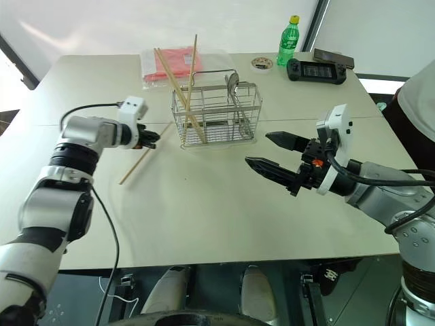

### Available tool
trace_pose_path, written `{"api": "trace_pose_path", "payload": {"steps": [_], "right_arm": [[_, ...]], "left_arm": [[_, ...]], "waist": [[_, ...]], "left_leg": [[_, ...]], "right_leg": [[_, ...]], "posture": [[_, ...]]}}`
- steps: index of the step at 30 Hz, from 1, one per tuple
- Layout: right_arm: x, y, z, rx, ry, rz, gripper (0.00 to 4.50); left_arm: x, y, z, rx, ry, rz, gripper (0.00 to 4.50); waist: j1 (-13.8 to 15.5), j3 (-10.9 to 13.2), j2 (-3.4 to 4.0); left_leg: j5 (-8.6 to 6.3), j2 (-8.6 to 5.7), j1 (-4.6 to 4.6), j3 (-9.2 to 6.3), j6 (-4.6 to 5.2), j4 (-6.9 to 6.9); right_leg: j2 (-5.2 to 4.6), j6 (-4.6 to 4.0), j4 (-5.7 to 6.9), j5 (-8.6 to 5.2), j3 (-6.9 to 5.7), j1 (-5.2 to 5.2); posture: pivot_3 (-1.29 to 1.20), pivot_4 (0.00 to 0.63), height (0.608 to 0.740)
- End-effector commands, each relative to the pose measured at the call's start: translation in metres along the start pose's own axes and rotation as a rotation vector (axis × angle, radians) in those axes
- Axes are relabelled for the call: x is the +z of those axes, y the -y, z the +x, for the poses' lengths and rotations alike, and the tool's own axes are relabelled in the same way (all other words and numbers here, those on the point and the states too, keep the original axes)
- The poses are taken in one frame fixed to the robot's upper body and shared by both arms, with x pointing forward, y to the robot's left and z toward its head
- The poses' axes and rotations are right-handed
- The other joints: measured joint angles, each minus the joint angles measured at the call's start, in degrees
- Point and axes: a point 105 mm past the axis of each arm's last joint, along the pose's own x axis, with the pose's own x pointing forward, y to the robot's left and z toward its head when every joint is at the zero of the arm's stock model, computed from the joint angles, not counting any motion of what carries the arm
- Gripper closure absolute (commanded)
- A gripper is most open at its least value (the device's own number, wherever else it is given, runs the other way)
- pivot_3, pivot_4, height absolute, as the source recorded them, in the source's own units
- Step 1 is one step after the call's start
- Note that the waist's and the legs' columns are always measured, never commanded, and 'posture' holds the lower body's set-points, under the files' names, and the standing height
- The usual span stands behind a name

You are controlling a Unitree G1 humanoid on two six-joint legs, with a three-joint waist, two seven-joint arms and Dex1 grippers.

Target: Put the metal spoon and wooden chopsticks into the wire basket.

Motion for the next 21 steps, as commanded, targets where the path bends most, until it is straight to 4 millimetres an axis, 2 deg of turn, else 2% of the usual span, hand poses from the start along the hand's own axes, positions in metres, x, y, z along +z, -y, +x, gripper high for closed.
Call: {"api": "trace_pose_path", "payload": {"steps": [1,4,6,7,9,11,14,17,21], "right_arm": [[0.009,-0.001,-0.002,0.007,0.019,-0.034,0.0],[0.01,-0.001,-0.002,0.008,0.02,-0.033,0.0],[0.009,-0.001,-0.003,0.007,0.021,-0.032,0.0],[0.009,0.0,-0.003,0.006,0.022,-0.03,0.0],[0.009,0.001,-0.004,0.003,0.022,-0.025,0.0],[0.011,0.002,-0.003,0.003,0.023,-0.026,0.0],[0.016,0.002,-0.002,0.011,0.023,-0.033,0.0],[0.018,0.002,-0.003,0.014,0.018,-0.035,0.0],[0.018,0.004,-0.005,0.007,0.003,-0.038,0.0]], "left_arm": [[0.023,-0.039,-0.028,0.165,0.137,0.005,4.37],[0.027,-0.065,-0.043,0.269,0.195,-0.045,4.37],[0.032,-0.074,-0.05,0.323,0.239,-0.057,4.37],[0.04,-0.078,-0.055,0.353,0.287,-0.06,4.37],[0.07,-0.077,-0.071,0.378,0.465,-0.076,4.37],[0.107,-0.063,-0.092,0.333,0.676,-0.082,4.37],[0.156,-0.032,-0.138,0.2,1.028,-0.129,4.37],[0.181,-0.009,-0.167,0.088,1.223,-0.192,4.37],[0.203,0.023,-0.183,-0.071,1.336,-0.233,4.37]], "waist": [[0.1,0.0,-0.01],[0.4,0.0,-0.02],[0.5,0.0,-0.04],[0.5,0.0,-0.04],[0.5,0.0,-0.06],[0.5,0.0,-0.11],[0.5,0.0,-0.14],[0.3,0.0,-0.15],[0.1,-0.1,0.01]], "left_leg": [[0.0,0.0,0.0,0.0,0.0,0.01],[0.0,0.0,0.0,-0.01,0.0,0.01],[0.0,-0.01,0.0,-0.02,-0.01,0.03],[0.0,-0.01,0.0,-0.02,-0.01,0.03],[0.0,-0.01,0.0,-0.03,-0.01,0.03],[0.01,-0.01,0.0,-0.03,-0.02,0.03],[0.03,-0.01,-0.04,-0.04,-0.05,0.05],[0.03,-0.01,-0.06,-0.03,-0.06,0.04],[0.03,-0.01,0.1,0.04,-0.05,0.02]], "right_leg": [[0.0,0.0,0.0,0.0,0.0,0.01],[0.0,0.0,-0.01,0.0,0.0,0.04],[0.0,0.0,-0.02,0.0,0.0,0.05],[0.0,0.0,-0.03,0.0,-0.01,0.07],[0.0,0.0,-0.02,0.0,-0.01,0.07],[0.0,0.0,-0.02,0.01,-0.01,0.07],[-0.01,-0.01,-0.04,0.01,0.0,0.05],[-0.02,-0.01,-0.08,0.02,0.0,0.05],[-0.02,-0.01,-0.04,0.01,0.03,0.13]], "posture": [[0.0,0.15,0.721],[0.0,0.15,0.721],[0.0,0.15,0.721],[0.0,0.15,0.721],[0.0,0.15,0.721],[0.0,0.15,0.721],[0.0,0.15,0.721],[0.0,0.15,0.721],[0.0,0.15,0.721]]}}
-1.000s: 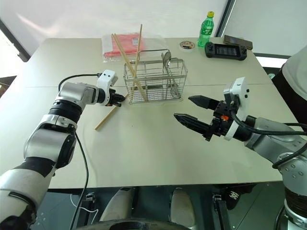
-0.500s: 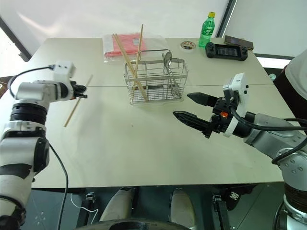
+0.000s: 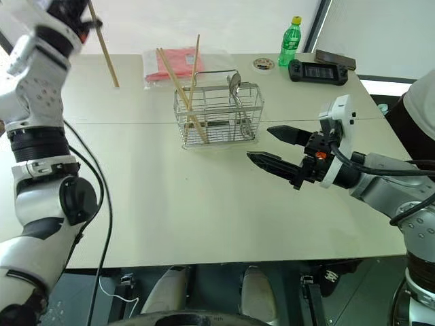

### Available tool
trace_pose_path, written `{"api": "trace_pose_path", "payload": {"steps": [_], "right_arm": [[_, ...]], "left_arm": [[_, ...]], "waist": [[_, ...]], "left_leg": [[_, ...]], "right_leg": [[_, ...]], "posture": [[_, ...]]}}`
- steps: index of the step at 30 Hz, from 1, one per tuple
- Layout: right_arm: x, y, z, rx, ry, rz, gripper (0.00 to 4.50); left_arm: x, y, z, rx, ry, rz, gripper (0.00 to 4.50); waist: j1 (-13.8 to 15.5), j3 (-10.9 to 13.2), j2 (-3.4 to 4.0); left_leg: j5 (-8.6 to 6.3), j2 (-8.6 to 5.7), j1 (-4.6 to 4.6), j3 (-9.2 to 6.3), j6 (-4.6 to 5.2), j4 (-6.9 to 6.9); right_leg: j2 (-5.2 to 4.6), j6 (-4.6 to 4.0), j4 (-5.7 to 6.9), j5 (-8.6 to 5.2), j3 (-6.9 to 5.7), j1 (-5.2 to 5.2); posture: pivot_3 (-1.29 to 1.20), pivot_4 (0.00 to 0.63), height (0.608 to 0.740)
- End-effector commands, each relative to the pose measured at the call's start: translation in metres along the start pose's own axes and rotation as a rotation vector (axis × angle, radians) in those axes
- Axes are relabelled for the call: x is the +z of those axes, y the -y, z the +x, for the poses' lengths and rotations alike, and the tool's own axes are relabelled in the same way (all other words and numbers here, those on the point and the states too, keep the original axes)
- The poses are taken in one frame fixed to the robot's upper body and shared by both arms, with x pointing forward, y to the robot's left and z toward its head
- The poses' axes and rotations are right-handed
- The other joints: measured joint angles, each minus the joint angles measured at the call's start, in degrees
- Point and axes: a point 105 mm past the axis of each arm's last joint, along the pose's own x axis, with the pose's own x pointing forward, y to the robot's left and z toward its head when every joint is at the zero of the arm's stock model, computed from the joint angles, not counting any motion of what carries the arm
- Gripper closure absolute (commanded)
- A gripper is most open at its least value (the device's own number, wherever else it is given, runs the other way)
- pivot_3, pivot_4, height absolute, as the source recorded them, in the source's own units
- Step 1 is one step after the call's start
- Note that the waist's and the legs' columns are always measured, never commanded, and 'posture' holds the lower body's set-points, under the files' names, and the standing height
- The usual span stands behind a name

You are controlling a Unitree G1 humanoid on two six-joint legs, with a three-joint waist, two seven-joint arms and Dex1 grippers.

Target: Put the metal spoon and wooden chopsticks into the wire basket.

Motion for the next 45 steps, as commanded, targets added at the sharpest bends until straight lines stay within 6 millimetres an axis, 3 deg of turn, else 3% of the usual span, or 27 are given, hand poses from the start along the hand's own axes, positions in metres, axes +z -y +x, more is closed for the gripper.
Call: {"api": "trace_pose_path", "payload": {"steps": [1,4,8,13,20,24,29,30,36,42,45], "right_arm": [[0.009,-0.001,-0.005,0.002,0.013,-0.029,0.0],[0.009,-0.002,-0.007,-0.001,0.012,-0.027,0.0],[0.008,-0.003,-0.009,-0.009,0.012,-0.025,0.0],[0.007,-0.006,-0.013,-0.028,0.019,-0.019,0.0],[0.006,-0.008,-0.016,-0.056,0.029,-0.015,0.0],[0.008,-0.008,-0.018,-0.067,0.036,-0.013,0.0],[0.007,-0.006,-0.018,-0.07,0.037,-0.009,0.0],[0.007,-0.006,-0.018,-0.07,0.036,-0.008,0.0],[0.009,-0.003,-0.016,-0.065,0.031,-0.017,0.0],[0.008,0.001,-0.016,-0.059,0.027,-0.017,0.0],[0.006,0.004,-0.014,-0.05,0.025,-0.015,0.0]], "left_arm": [[0.026,0.032,0.01,-0.094,0.126,-0.122,4.37],[0.025,0.052,0.015,-0.151,0.147,-0.15,4.37],[0.005,0.079,0.018,-0.241,0.126,-0.163,4.37],[-0.031,0.1,0.019,-0.293,0.062,-0.17,4.37],[-0.083,0.123,0.007,-0.382,-0.014,-0.001,4.37],[-0.092,0.121,0.004,-0.357,-0.016,-0.056,2.85],[-0.087,0.113,0.004,-0.323,-0.009,-0.103,0.25],[-0.086,0.112,0.004,-0.32,-0.008,-0.099,0.05],[-0.062,0.083,-0.013,-0.424,-0.122,-0.015,0.05],[-0.053,0.048,-0.076,-0.738,-0.404,0.35,0.05],[-0.048,0.034,-0.108,-0.85,-0.551,0.389,0.05]], "waist": [[0.3,0.0,0.0],[0.3,0.0,-0.05],[0.5,0.0,-0.05],[0.4,0.0,-0.06],[0.3,0.0,-0.06],[0.4,0.0,-0.07],[0.5,0.0,-0.07],[0.4,0.0,-0.07],[-0.3,0.0,-0.02],[-0.2,0.1,0.05],[0.5,0.1,0.05]], "left_leg": [[0.0,0.0,0.05,-0.01,0.0,0.0],[0.0,0.0,0.17,-0.01,0.0,0.06],[0.0,-0.02,0.16,-0.01,0.0,0.07],[0.0,-0.02,0.16,-0.01,0.01,0.06],[0.0,-0.02,0.17,0.01,0.01,0.04],[-0.01,-0.02,0.15,-0.01,0.02,0.05],[-0.01,-0.02,0.14,-0.01,0.02,0.05],[-0.01,-0.02,0.14,-0.01,0.02,0.05],[-0.01,0.0,0.17,-0.01,0.02,0.01],[-0.01,0.03,0.24,0.01,0.02,-0.1],[-0.01,0.04,0.22,0.01,0.01,-0.1]], "right_leg": [[0.0,0.01,0.05,0.0,-0.01,0.05],[0.01,0.01,-0.03,-0.01,-0.02,0.26],[0.01,0.01,-0.11,-0.01,-0.02,0.31],[0.01,0.01,-0.15,-0.01,-0.02,0.32],[0.01,0.01,-0.15,-0.01,-0.01,0.32],[0.01,0.01,-0.16,-0.01,-0.02,0.3],[0.01,0.01,-0.18,-0.01,-0.02,0.32],[0.01,0.01,-0.18,-0.01,-0.02,0.32],[0.02,0.01,-0.1,-0.01,-0.01,0.24],[0.04,-0.03,-0.06,-0.03,0.01,0.23],[0.04,-0.2,-0.19,-0.1,0.01,0.26]], "posture": [[0.0,0.15,0.721],[0.0,0.15,0.721],[0.0,0.15,0.721],[0.0,0.15,0.721],[0.0,0.15,0.721],[0.0,0.15,0.721],[0.0,0.15,0.721],[0.0,0.15,0.721],[0.0,0.15,0.721],[0.0,0.15,0.721],[0.0,0.15,0.721]]}}
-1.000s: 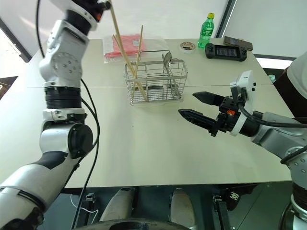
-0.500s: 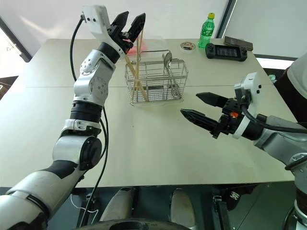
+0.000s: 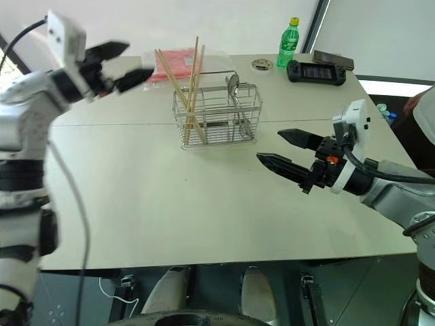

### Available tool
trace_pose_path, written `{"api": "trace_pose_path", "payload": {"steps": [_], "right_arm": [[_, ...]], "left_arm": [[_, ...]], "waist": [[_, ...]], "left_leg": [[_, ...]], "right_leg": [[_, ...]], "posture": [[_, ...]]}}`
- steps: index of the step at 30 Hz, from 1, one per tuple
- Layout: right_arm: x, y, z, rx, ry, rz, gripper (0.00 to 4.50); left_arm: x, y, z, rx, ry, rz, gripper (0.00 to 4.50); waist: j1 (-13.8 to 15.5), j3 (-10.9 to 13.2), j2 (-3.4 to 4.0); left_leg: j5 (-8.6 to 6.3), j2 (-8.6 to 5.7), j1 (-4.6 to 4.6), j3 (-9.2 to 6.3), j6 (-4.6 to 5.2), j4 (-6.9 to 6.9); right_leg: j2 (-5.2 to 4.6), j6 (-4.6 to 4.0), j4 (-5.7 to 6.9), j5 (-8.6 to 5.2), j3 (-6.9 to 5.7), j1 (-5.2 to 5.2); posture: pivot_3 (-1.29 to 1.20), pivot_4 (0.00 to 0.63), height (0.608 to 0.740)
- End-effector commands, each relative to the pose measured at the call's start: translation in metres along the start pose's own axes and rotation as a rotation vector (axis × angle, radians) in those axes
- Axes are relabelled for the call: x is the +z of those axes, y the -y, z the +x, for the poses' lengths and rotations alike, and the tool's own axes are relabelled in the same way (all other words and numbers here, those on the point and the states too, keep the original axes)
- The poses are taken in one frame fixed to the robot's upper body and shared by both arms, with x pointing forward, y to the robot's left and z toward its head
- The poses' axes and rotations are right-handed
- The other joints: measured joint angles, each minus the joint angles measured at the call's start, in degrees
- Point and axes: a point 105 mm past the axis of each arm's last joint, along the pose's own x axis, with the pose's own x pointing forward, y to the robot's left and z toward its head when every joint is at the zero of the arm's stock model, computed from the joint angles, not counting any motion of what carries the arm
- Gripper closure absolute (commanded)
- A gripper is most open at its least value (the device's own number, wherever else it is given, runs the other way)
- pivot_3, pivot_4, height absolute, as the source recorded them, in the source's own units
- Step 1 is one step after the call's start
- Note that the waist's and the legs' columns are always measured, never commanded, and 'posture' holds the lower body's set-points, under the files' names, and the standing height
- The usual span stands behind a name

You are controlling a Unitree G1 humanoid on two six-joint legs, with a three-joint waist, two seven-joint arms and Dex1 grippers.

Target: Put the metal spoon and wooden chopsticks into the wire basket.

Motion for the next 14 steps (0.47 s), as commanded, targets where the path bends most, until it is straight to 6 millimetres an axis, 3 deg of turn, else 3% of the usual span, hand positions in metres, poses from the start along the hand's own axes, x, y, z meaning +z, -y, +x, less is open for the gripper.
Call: {"api": "trace_pose_path", "payload": {"steps": [1,6,14], "right_arm": [[0.008,0.0,0.001,0.014,0.023,-0.041,0.0],[0.009,0.005,0.005,0.029,0.021,-0.045,0.0],[0.01,0.01,0.008,0.036,0.017,-0.054,0.0]], "left_arm": [[0.009,0.025,-0.025,-0.207,-0.068,0.055,0.05],[0.002,0.049,-0.051,-0.366,-0.179,0.103,0.05],[-0.003,0.042,-0.055,-0.308,-0.218,0.13,0.05]], "waist": [[0.3,0.0,0.0],[0.2,0.0,0.03],[0.0,0.0,0.06]], "left_leg": [[0.0,0.0,-0.02,0.0,-0.01,0.01],[-0.02,0.01,-0.09,0.01,-0.02,0.01],[-0.01,0.04,-0.25,0.06,-0.01,-0.02]], "right_leg": [[-0.01,-0.04,-0.04,-0.02,0.0,0.01],[-0.07,-0.16,-0.2,-0.03,0.01,0.0],[-0.06,-0.26,-0.17,-0.07,0.0,-0.22]], "posture": [[0.0,0.15,0.721],[0.0,0.15,0.721],[0.0,0.15,0.721]]}}
